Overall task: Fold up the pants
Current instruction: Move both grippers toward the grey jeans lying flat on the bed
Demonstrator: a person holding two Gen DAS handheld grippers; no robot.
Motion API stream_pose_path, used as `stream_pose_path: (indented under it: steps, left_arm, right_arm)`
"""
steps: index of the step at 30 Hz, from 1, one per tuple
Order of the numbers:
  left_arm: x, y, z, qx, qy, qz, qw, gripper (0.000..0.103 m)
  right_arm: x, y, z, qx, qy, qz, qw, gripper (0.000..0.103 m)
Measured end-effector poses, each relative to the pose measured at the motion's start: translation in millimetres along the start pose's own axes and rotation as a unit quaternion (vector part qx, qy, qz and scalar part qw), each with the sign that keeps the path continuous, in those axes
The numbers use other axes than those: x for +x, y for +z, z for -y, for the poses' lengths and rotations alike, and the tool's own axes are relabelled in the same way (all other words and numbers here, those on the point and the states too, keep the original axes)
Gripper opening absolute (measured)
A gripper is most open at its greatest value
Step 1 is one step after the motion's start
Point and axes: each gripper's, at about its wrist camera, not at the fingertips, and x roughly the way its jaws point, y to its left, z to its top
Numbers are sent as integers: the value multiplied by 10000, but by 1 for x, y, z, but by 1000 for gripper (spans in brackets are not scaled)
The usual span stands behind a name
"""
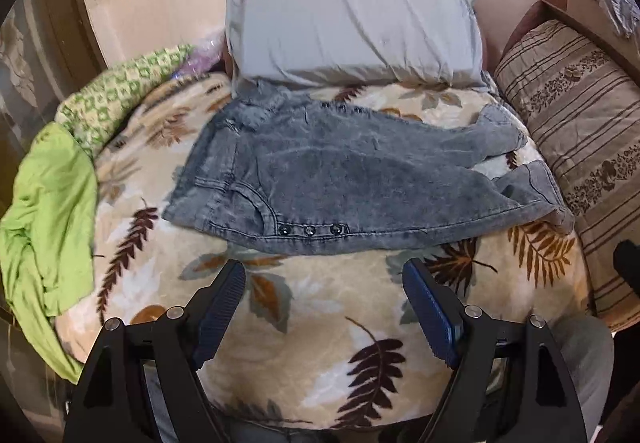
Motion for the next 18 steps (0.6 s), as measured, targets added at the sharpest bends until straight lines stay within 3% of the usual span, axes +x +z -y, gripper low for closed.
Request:
stream_pose_path:
  steps: [10,18]
  left_arm:
    - [25,25,-25,-188,-24,-104,9998,81]
    - [41,40,-41,-377,-62,-178,9991,81]
  right_arm:
    - [15,10,7,5,-538,-116,9985,90]
    - [26,25,10,43,-498,-156,9986,90]
